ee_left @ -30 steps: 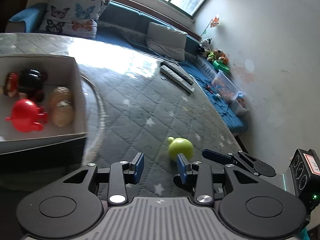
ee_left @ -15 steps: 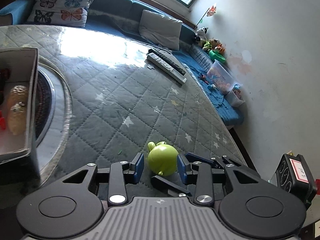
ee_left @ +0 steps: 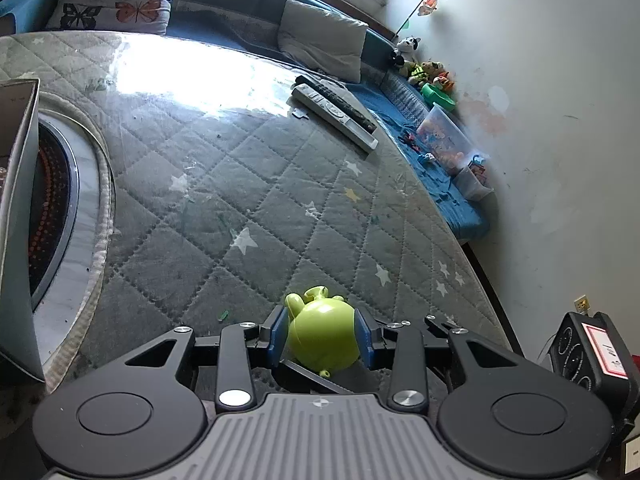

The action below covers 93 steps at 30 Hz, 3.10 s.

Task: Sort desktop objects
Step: 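Move the left tool to the yellow-green toy and grasp it, then carry the yellow-green toy into the box and open the left tool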

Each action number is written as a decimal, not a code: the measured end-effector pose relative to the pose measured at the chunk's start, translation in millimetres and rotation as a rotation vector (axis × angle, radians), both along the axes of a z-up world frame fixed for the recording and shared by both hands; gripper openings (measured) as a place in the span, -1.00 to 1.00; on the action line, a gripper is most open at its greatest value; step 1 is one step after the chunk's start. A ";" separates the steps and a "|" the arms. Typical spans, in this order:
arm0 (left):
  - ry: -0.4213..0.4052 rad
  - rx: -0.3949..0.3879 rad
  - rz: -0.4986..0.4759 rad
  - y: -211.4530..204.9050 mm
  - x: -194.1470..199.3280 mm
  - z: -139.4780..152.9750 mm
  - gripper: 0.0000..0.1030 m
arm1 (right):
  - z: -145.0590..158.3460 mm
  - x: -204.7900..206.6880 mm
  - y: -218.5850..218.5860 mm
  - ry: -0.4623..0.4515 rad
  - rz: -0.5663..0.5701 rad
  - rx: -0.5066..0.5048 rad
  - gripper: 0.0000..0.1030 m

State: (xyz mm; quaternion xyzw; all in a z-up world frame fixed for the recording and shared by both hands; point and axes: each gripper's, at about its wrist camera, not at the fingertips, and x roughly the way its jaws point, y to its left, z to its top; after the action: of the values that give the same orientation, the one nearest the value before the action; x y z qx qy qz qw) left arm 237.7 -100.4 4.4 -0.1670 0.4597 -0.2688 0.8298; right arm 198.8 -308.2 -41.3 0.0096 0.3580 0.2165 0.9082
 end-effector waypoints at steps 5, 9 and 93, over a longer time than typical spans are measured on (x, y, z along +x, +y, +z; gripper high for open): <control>0.008 -0.008 -0.004 -2.8 4.2 -3.6 -0.24 | 0.9 1.3 1.1 0.000 0.008 -0.004 0.35; 0.013 -0.019 -0.005 -2.3 6.0 -6.0 -0.22 | 1.8 1.1 1.3 -0.001 0.007 -0.012 0.28; 0.007 -0.030 0.551 304.2 -28.3 12.3 -0.16 | 34.2 63.7 334.5 0.050 0.616 -0.151 0.25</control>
State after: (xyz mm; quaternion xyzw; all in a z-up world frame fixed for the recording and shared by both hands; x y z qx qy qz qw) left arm 209.4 203.8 16.7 -0.2991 0.3957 -0.0391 0.8674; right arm 262.5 26.3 -7.1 -0.1613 0.3816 0.4536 0.7890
